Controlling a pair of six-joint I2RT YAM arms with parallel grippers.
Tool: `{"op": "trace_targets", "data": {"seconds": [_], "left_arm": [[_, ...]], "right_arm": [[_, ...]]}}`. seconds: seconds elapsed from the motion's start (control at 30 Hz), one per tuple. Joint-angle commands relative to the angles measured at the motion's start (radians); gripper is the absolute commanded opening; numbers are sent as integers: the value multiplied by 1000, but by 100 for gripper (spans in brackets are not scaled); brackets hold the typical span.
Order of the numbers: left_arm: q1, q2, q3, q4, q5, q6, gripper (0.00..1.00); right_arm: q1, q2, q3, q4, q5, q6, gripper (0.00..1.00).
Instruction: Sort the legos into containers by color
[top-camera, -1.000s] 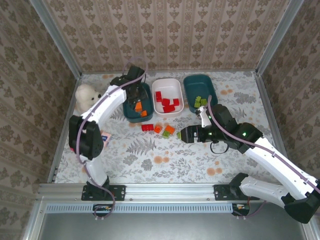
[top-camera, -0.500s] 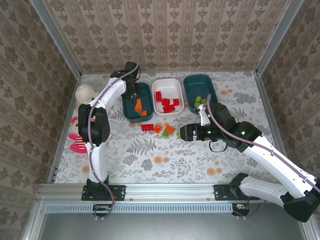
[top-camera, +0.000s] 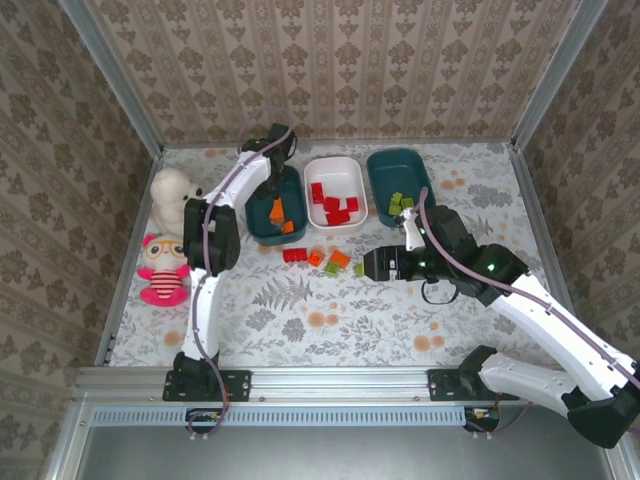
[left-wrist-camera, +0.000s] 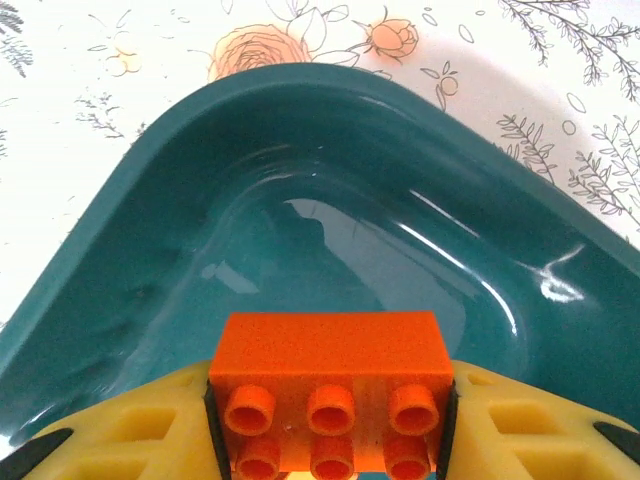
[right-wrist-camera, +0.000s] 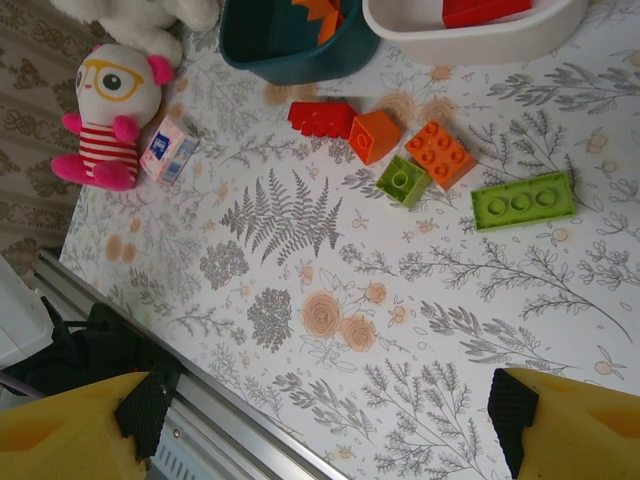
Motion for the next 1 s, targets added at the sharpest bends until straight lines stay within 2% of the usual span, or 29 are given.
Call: {"op": "trace_targets", "data": {"seconds": [0.0, 0.2, 0.43, 0.5, 0.57, 0.7, 0.9, 0.97], "left_arm": [[-8, 33, 37, 1, -23, 22, 37], [-9, 59, 27, 9, 28, 54, 45], [-7, 12, 9, 28, 86, 114, 67], [-6, -19, 8, 37, 95, 135, 70], [-4, -58, 8, 44, 105, 153, 74], [-4, -158, 15, 53, 111, 175, 75], [-7, -387, -49, 92, 118, 269, 76], [-6, -490, -116, 114, 145, 317, 77]], "right_arm": [[-13, -31, -11, -36, 26, 4, 87], [-24, -47, -17, -49, 31, 10, 87], [-27, -31, -7, -51, 37, 5, 87], [-27, -19, 0, -47, 37, 0, 87], [-27, 0, 16, -46, 38, -7, 87], [-26, 45, 62, -48, 57, -29, 86], [-25, 121, 155, -76, 158, -47, 84], [-26, 147, 187, -86, 194, -51, 84]]}}
